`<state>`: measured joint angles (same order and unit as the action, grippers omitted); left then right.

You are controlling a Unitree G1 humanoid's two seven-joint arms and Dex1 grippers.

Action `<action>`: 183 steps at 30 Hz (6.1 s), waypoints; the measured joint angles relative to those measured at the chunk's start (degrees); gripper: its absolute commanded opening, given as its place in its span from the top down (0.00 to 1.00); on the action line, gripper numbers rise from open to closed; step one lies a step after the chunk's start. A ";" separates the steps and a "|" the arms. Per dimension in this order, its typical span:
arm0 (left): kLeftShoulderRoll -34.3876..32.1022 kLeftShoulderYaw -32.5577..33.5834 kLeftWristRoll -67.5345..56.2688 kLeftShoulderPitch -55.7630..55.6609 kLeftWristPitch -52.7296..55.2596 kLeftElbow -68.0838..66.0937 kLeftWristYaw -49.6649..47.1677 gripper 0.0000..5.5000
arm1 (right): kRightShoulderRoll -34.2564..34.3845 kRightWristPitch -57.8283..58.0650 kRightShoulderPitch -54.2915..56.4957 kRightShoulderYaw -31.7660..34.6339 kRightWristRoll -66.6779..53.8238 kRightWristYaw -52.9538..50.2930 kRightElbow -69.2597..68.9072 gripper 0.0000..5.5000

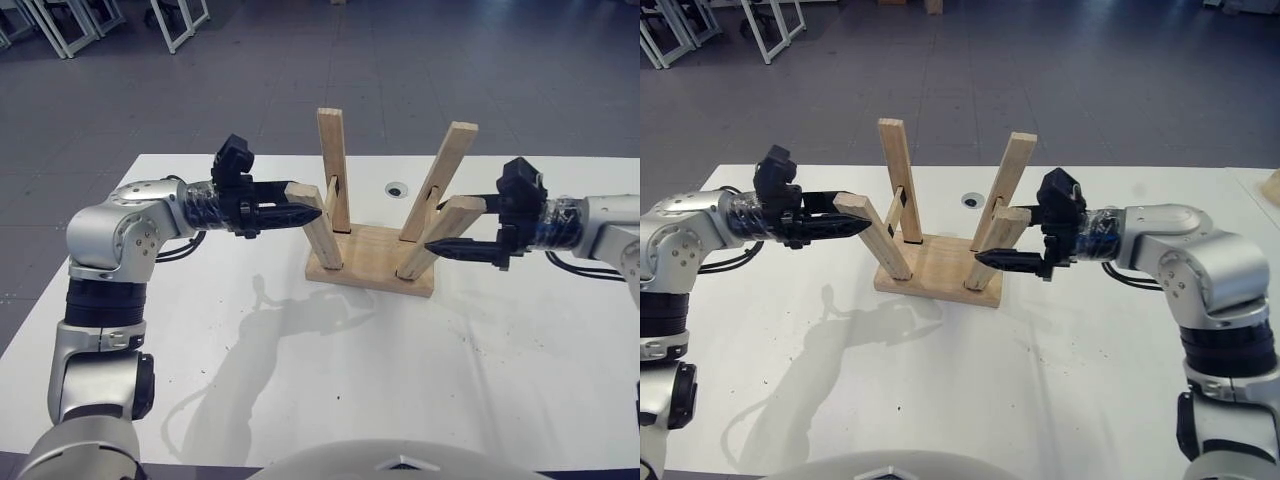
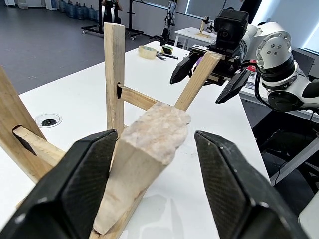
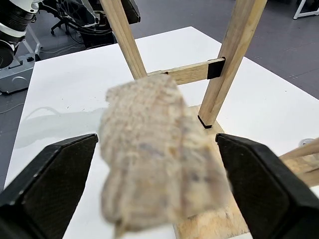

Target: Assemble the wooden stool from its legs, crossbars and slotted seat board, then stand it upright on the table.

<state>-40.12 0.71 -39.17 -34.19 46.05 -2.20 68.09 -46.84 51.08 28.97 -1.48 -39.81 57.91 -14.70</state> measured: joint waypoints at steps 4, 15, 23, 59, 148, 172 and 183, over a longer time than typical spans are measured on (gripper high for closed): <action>0.12 0.03 -0.05 0.01 1.02 0.69 0.00 0.63 | 1.39 1.61 -0.74 -0.62 -1.10 0.24 -0.11 0.43; -5.12 2.67 -7.78 3.84 8.07 10.76 2.58 0.71 | 1.13 11.51 -1.16 4.32 -12.06 3.05 1.12 0.67; -10.25 9.20 -21.49 10.02 16.41 19.23 4.38 0.75 | -0.18 25.66 -3.67 11.38 -30.33 -0.64 -5.44 0.67; 0.26 5.24 5.68 -22.63 11.42 -56.90 -1.81 0.30 | 9.10 23.72 23.56 5.01 -5.32 -0.96 60.17 0.26; -7.53 -8.38 -26.24 -19.95 46.05 -35.51 -2.32 0.07 | -8.40 41.38 31.39 -42.98 -67.17 -7.41 63.84 0.01; 23.07 3.38 22.10 9.67 -30.63 -8.46 -61.08 0.07 | 18.73 -36.95 -7.75 -3.56 4.48 -64.27 21.57 0.01; 26.75 5.52 25.02 12.96 -32.19 -3.35 -63.09 0.07 | 28.40 -38.35 -10.67 -1.80 20.02 -64.29 19.80 0.01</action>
<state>-13.36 6.23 -14.15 -21.22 13.86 -5.55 5.00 -18.44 12.72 18.31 -3.28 -19.79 -6.37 5.10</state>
